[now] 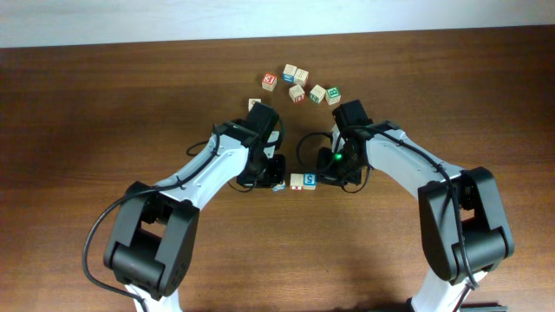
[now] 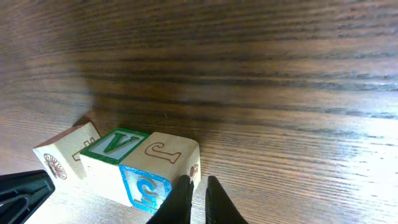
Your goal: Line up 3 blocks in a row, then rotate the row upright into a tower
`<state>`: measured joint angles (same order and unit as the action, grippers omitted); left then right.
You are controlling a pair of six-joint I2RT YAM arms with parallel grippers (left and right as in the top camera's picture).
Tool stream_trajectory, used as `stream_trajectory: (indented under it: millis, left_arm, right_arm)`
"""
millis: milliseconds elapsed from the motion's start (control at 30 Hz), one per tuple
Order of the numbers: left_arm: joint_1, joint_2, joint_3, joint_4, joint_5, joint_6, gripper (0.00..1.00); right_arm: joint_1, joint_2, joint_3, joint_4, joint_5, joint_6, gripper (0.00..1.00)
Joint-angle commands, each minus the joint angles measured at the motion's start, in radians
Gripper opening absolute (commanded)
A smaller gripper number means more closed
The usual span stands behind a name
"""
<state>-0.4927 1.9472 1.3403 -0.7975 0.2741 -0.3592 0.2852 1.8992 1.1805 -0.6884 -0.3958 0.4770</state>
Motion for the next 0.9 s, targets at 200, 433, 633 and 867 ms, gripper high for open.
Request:
stream_trajectory:
  millis: [200,433,633,867]
  left_arm:
    - [0.138,-0.054,0.025,-0.054,0.001,0.016,0.05]
    - [0.117,-0.049,-0.018,-0.017,0.016,0.016,0.06]
    - [0.096,-0.048,-0.024,0.001,0.029,0.016,0.03]
    - [0.079,-0.048,-0.044,0.016,0.042,0.016,0.02]
  right_arm:
    - [0.012,0.009,-0.004,0.023,-0.019,0.011,0.10]
    - [0.030,0.009,-0.004,0.035,-0.012,0.011,0.11]
    - [0.030,0.011,-0.004,0.063,-0.012,0.023,0.10]
    - [0.030,0.021,-0.004,0.072,-0.016,0.029,0.11]
